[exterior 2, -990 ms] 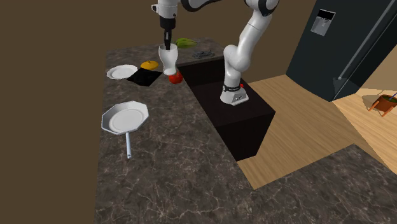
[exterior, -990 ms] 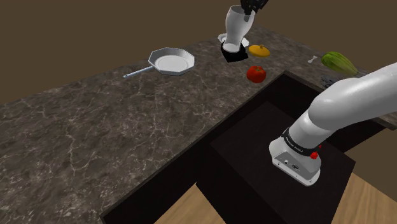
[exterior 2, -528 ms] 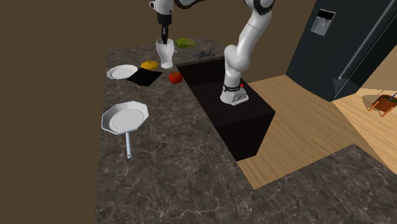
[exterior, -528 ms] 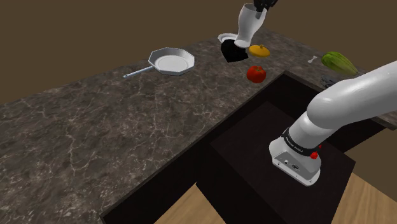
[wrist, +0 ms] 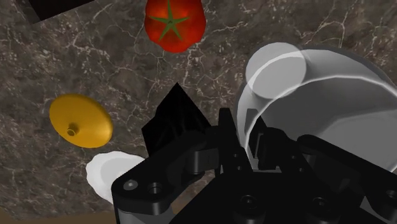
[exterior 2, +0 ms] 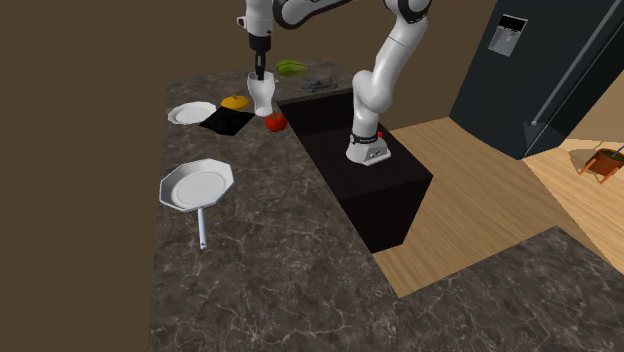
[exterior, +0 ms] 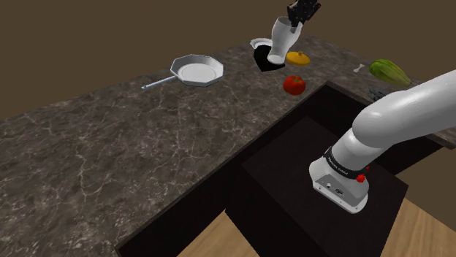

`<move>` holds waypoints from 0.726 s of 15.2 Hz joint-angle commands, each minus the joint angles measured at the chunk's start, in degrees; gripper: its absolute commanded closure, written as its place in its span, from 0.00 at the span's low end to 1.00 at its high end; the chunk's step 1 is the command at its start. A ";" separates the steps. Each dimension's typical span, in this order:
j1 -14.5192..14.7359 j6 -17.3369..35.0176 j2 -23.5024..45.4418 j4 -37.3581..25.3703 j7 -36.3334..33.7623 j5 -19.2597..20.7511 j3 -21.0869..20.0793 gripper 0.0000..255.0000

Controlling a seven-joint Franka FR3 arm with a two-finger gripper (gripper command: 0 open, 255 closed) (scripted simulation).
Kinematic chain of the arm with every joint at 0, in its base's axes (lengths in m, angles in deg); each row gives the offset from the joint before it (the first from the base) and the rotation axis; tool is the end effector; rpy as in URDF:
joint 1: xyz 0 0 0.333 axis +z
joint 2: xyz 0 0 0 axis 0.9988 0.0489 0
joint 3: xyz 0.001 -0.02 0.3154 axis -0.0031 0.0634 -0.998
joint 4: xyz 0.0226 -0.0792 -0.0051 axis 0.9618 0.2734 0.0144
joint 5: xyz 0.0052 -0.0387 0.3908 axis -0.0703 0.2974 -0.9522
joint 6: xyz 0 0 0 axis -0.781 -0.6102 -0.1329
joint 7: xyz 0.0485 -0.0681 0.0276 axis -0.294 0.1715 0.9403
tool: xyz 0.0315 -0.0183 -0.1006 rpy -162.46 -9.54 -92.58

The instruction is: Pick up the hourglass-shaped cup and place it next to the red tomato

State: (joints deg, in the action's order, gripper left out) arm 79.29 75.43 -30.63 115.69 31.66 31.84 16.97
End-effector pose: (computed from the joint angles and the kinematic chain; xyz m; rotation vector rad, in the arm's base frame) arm 0.4119 -0.1004 0.5512 2.9887 -0.3984 0.1769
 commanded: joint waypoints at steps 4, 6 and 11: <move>-0.06 3.74 0.16 3.54 -0.47 0.24 0.09 1.00; -0.09 5.31 0.35 4.93 -0.65 0.36 0.15 1.00; -0.20 9.29 1.05 8.22 -1.11 0.67 0.30 1.00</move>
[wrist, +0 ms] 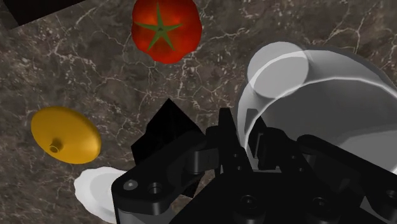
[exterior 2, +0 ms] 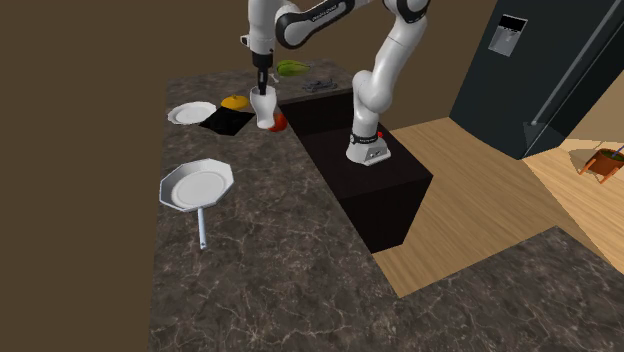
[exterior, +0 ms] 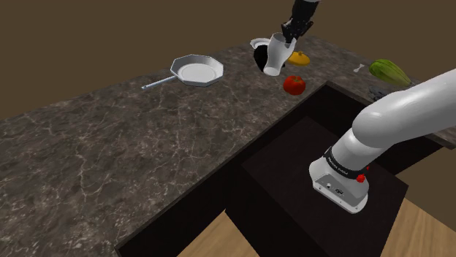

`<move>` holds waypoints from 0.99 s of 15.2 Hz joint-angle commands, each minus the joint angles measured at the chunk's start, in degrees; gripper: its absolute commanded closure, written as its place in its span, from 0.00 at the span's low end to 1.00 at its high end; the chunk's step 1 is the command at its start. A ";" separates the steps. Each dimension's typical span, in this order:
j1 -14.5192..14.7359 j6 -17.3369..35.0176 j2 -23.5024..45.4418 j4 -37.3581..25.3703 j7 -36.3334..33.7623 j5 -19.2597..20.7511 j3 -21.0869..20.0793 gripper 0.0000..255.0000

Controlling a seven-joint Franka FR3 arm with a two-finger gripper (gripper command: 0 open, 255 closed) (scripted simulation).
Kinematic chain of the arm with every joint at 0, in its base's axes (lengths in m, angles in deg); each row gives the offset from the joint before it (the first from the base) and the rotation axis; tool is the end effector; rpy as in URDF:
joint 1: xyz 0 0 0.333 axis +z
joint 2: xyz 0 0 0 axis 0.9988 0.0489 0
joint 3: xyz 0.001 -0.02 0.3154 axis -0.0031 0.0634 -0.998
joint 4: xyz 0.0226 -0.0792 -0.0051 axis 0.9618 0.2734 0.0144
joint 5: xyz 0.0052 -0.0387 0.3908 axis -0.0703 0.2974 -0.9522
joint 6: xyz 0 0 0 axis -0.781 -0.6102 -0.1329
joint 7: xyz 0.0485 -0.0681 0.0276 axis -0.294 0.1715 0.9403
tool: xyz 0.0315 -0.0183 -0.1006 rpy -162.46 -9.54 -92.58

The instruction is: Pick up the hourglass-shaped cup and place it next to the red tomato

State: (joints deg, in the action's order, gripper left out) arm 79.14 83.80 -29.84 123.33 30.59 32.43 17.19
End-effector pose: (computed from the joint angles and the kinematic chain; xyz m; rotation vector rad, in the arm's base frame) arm 0.4113 -0.0992 0.4944 2.9889 -0.3982 0.1768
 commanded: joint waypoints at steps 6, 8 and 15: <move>-0.20 5.82 1.60 4.18 -0.64 0.52 0.24 1.00; -0.26 7.50 2.17 5.29 -0.85 0.68 0.30 1.00; -0.51 13.49 4.68 8.81 -1.64 1.34 0.47 1.00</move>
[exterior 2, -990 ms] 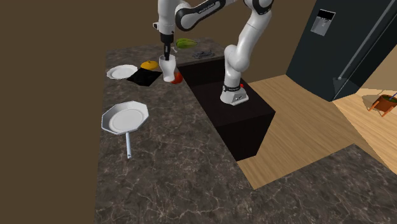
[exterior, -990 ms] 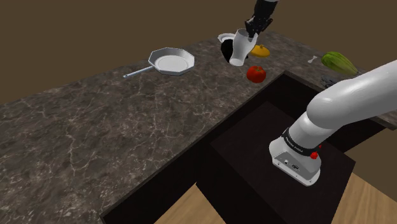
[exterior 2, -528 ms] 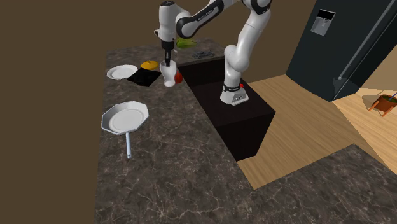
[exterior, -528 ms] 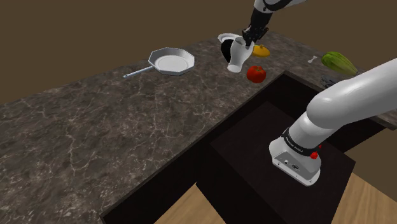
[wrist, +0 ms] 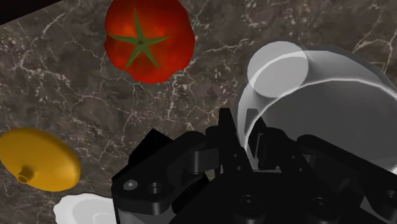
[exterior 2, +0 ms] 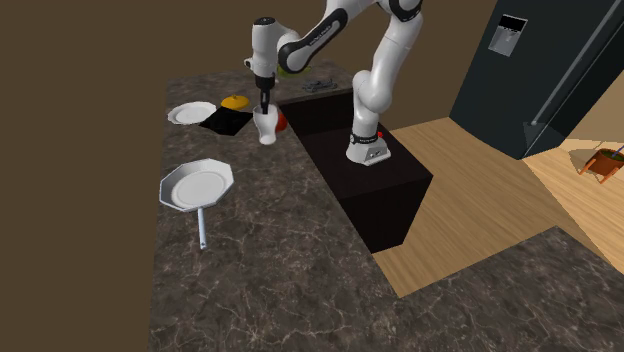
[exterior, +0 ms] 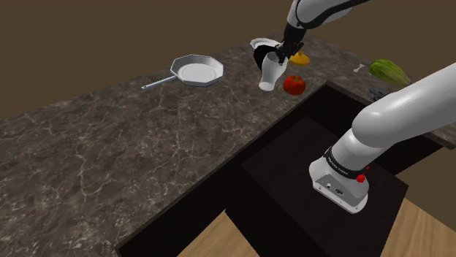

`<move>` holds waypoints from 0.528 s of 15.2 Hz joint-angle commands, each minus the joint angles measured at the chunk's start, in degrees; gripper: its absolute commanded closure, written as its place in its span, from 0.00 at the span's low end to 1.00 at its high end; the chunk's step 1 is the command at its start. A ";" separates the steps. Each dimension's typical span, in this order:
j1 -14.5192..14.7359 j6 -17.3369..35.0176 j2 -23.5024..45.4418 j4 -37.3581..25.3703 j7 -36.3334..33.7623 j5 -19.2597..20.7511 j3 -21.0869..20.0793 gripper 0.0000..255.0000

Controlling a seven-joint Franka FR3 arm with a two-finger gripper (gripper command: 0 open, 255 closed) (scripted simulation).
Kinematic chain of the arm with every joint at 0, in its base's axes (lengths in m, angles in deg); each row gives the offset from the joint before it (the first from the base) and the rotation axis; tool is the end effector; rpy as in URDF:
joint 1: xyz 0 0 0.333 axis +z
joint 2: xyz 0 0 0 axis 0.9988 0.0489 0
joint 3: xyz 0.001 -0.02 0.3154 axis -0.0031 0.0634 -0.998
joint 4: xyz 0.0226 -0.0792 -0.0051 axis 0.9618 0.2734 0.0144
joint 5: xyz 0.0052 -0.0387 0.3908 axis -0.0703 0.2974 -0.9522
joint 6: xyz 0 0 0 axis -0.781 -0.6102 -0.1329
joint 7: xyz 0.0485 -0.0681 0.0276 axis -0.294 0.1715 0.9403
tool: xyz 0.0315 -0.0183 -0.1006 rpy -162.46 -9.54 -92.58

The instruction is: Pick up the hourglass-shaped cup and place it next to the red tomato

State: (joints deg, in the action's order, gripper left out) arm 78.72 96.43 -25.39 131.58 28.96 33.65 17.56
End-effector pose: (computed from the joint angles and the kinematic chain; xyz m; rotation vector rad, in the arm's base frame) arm 0.4127 -0.0991 0.4145 2.9888 -0.3982 0.1767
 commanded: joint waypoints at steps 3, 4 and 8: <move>-0.21 3.50 1.55 1.89 -0.39 0.45 0.16 1.00; -0.26 4.39 2.03 2.31 -0.52 0.57 0.17 1.00; -0.30 5.11 2.42 2.63 -0.63 0.66 0.19 1.00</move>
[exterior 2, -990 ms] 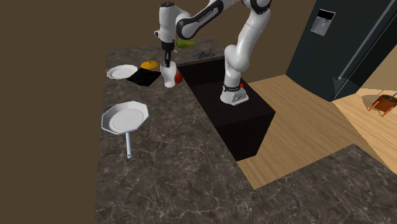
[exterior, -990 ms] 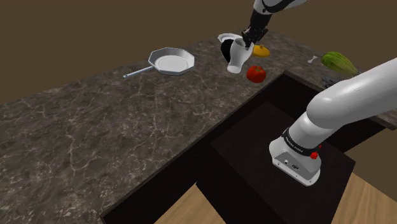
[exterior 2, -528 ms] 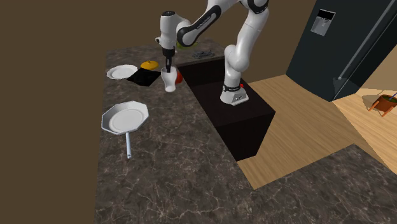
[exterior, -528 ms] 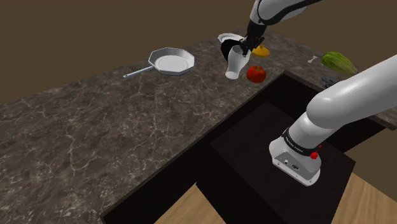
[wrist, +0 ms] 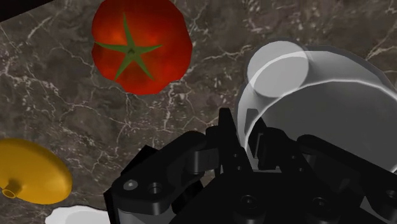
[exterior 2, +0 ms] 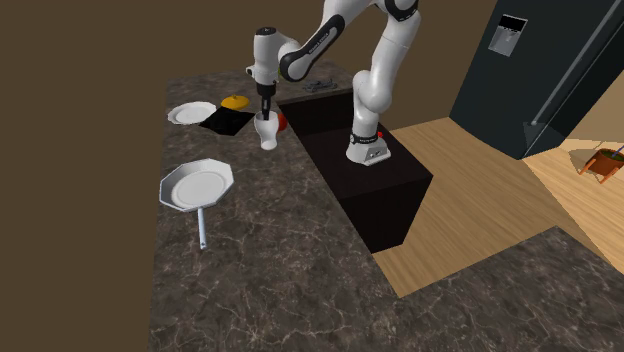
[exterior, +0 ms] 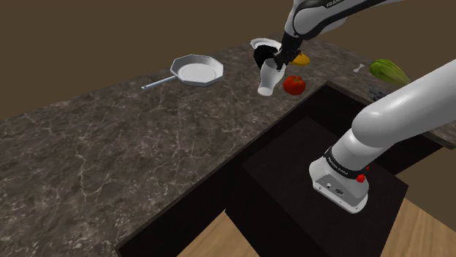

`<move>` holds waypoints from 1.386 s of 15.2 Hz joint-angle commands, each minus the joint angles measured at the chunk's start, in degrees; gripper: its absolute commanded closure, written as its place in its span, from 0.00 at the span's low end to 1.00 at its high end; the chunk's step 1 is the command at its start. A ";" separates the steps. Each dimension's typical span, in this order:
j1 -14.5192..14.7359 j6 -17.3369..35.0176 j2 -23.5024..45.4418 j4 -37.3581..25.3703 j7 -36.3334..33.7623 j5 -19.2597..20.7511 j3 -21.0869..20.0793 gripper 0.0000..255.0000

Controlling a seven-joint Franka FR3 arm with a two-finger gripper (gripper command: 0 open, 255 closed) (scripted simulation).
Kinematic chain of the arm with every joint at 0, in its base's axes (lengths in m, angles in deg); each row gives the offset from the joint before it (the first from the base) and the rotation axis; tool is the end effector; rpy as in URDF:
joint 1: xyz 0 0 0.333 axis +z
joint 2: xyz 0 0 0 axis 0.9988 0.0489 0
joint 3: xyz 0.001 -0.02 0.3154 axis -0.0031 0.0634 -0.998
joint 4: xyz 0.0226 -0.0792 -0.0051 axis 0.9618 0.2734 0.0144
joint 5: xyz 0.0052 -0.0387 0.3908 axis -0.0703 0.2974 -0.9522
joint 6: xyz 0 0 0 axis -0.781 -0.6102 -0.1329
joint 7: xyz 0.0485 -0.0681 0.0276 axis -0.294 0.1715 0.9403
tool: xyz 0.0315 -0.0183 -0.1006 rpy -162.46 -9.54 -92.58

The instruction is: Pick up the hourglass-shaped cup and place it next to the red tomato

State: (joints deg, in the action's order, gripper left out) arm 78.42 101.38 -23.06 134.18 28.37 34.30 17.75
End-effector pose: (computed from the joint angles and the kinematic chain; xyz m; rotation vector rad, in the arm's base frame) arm 0.4116 -0.0999 0.3851 2.9889 -0.3979 0.1775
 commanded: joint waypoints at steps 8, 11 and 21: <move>0.00 0.15 0.09 0.02 -0.04 0.01 -0.01 0.00; 0.18 -2.09 -1.40 -0.72 0.10 -0.28 -0.18 0.00; 0.64 -8.26 -5.01 -3.25 0.43 -1.03 -0.69 0.00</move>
State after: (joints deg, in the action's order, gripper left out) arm 79.06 93.14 -28.06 130.94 28.80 33.27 17.06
